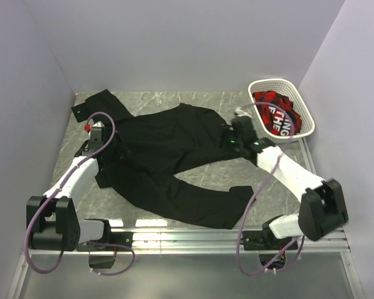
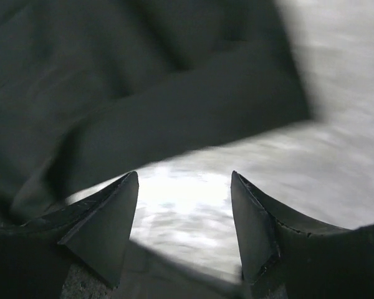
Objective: Fold and stack the long sleeve shirts
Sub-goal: Flatten the shirt out
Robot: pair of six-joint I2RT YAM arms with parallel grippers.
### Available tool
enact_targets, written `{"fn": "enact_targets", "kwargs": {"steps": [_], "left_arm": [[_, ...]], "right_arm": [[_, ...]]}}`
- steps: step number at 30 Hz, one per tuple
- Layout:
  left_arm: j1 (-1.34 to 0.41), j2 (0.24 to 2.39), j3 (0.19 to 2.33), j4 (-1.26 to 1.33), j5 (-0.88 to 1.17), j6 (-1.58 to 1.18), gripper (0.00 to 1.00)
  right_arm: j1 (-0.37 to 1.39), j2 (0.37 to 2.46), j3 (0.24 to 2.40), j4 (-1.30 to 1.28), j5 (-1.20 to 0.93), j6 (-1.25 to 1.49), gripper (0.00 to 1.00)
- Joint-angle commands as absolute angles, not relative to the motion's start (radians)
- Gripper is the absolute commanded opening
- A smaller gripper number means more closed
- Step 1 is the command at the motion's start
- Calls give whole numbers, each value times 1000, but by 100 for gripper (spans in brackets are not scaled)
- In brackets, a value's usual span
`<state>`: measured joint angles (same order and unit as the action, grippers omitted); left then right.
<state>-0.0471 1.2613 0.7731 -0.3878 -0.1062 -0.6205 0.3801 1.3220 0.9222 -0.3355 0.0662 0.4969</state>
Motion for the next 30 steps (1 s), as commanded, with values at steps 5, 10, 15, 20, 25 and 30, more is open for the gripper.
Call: {"fn": "enact_targets", "kwargs": {"steps": [5,10,15,20,25,30], "left_arm": [[-64,1302,877,-390,-101,-566,93],[-87,1361,905,-287,-31,-531,93],[-138,1509,1030,-250,-9,-529,94],[-170,1676,1187,-253,38,-541,94],[-209,1813,1307,-236,29,-537,95],[-209,1914,1361,-235,11,-525,95]], "right_arm": [[616,1566,1170,-379,118,616,66],[705,1698,1242,-362,87,787,67],[747,1789,1290,-364,51,862,67],[759,1862,1304,-325,-29,913,67],[765,1896,1325,-301,-43,943,63],[770,1911,1344,-305,-32,951,59]]}}
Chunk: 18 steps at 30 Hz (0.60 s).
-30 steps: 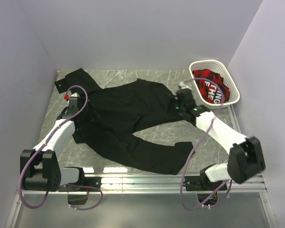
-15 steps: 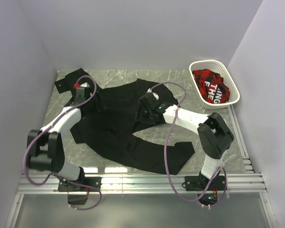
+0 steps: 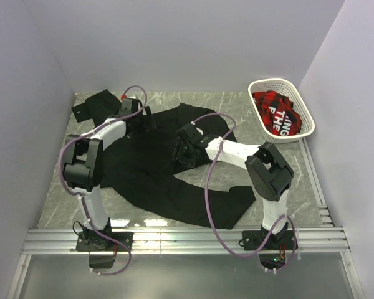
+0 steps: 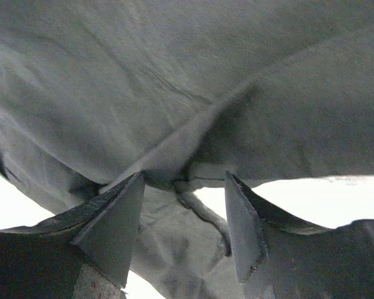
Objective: Fold and stack the long sleeve shirts
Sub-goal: Flatten the shirt out
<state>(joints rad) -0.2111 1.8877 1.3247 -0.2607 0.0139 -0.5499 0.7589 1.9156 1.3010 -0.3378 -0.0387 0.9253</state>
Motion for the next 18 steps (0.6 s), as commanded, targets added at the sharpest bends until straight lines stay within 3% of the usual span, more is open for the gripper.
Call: {"fn": "enact_targets", "kwargs": {"steps": [1,5,8,9,12,18], "left_arm": [[-209,1922,1358,-229,6,-525,95],[-209,1979,1367,-221,9,-522,95],[-209,2017,1396,-236,6,-518,95],[-209,2026,1402,-238,3,-518,95],[-209,2059,1431,-245,3,-529,95],[-186,2137,1499,-262,-72,-609,95]], "right_arm": [[770,1911,1344,-304,-31,953,56],[776,1931,1353,-299,-44,963,46],[787,1945,1361,-305,-46,963,29],[790,1944,1364,-308,-48,954,16],[796,1902,1358,-344,-78,913,0],[822,1722,1272,-458,-213,766,0]]}}
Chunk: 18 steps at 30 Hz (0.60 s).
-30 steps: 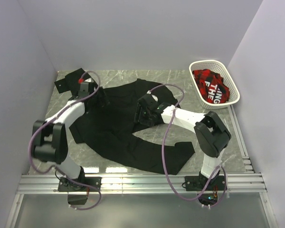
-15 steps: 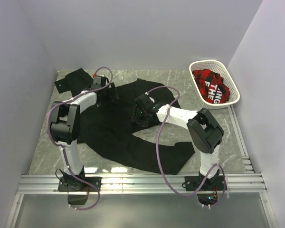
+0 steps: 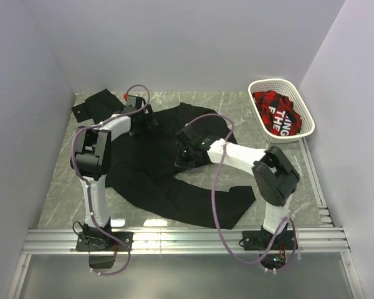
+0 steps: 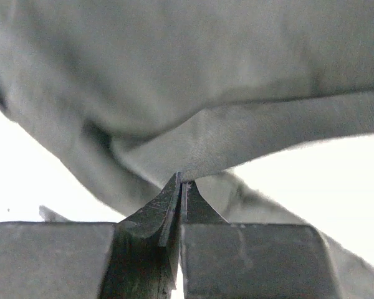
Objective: Fold and stack the long sleeve shirts
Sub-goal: Flatten the shirt out
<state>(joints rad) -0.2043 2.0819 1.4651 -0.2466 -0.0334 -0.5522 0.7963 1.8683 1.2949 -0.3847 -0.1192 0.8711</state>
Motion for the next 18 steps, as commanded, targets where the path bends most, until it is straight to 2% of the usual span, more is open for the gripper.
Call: {"fn": "enact_targets", "kwargs": {"steps": [1,7,10,11,14,16,18], "left_arm": [[-181,2143,1506,-262,-72,-623,95],[-167,2163,1534,-253,-84,-693,95],[-167,2155,1525,-241,-86,-698,95],[-166,2149,1519,-236,-84,-698,95],[-166,2131,1500,-218,-72,-689,95],[-164,2097,1479,-198,-64,-669,95],[-166,2062,1460,-187,-60,-644,95]], "right_arm": [[830,1704,1264,-480,-228,741,0],[886,1655,1203,-621,-374,591,1],[919,1643,1166,-638,-416,565,13],[937,1641,1152,-637,-438,560,23],[960,1643,1153,-652,-462,520,38],[962,1634,1166,-684,-427,506,39],[960,1608,1189,-724,-355,477,49]]}}
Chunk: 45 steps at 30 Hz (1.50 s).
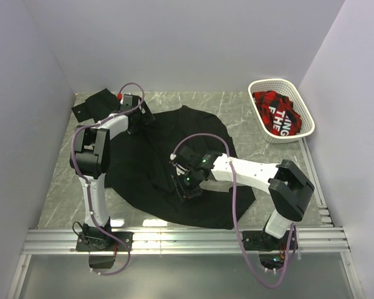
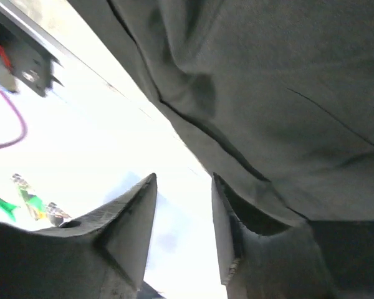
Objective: Fold and stack the long sleeve shirts
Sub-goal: Flatten the shirt out
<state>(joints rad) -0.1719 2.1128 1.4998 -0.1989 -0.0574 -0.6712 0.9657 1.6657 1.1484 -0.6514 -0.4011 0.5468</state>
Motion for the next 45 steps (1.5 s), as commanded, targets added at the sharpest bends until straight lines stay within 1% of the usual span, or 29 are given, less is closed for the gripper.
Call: {"fn": "enact_targets", "kwargs": {"steps": [1,2,3,4,5,6,7,8,12,13,16,20,25,28,30,31,36,37,43,45], "left_arm": [[-166,2019,1444,-183,-58,-637,95],[-166,1994,1434,-183,-60,-631,95],[-167,1968,1424,-181,-54,-621,95],[-167,1939,1410,-181,-46,-620,96],[-170,1877,1378,-181,-41,-620,96],[-175,1843,1358,-183,-38,-620,96],[-181,1809,1338,-192,-34,-618,96],[-199,1742,1300,-204,-40,-614,96],[-241,1568,1162,-287,-83,-636,97],[-242,1531,1084,-291,-86,-652,96],[-242,1380,932,-314,-86,-699,96],[-242,1273,770,-327,-92,-745,96],[-239,1183,608,-351,-84,-796,95],[-210,1174,560,-373,-71,-851,96],[-181,1170,551,-393,-64,-854,95],[-148,1160,546,-397,-63,-854,95],[-60,1115,555,-417,-45,-838,94],[-49,1117,575,-422,-44,-831,94],[-46,1114,656,-452,-63,-789,94],[-46,1114,673,-469,-71,-772,95]], "right_arm": [[960,1597,1199,-739,-321,469,51],[954,1588,1215,-755,-275,465,55],[933,1566,1219,-773,-234,471,57],[913,1557,1221,-781,-144,480,58],[891,1548,1224,-787,-97,492,61],[841,1533,1226,-790,-53,520,64],[815,1526,1226,-790,37,535,66],[790,1514,1230,-784,75,566,70],[649,1508,1241,-736,196,641,75],[602,1515,1246,-730,210,650,76],[552,1572,1284,-709,276,678,78],[476,1675,1344,-664,276,704,77],[463,1769,1431,-666,293,719,77],[460,1833,1451,-693,314,738,77],[460,1836,1437,-721,318,736,73],[460,1829,1421,-726,327,739,67],[453,1697,1215,-718,328,735,61],[451,1675,1156,-715,325,735,58],[449,1502,938,-687,241,765,53],[448,1453,893,-678,204,779,53]]}}
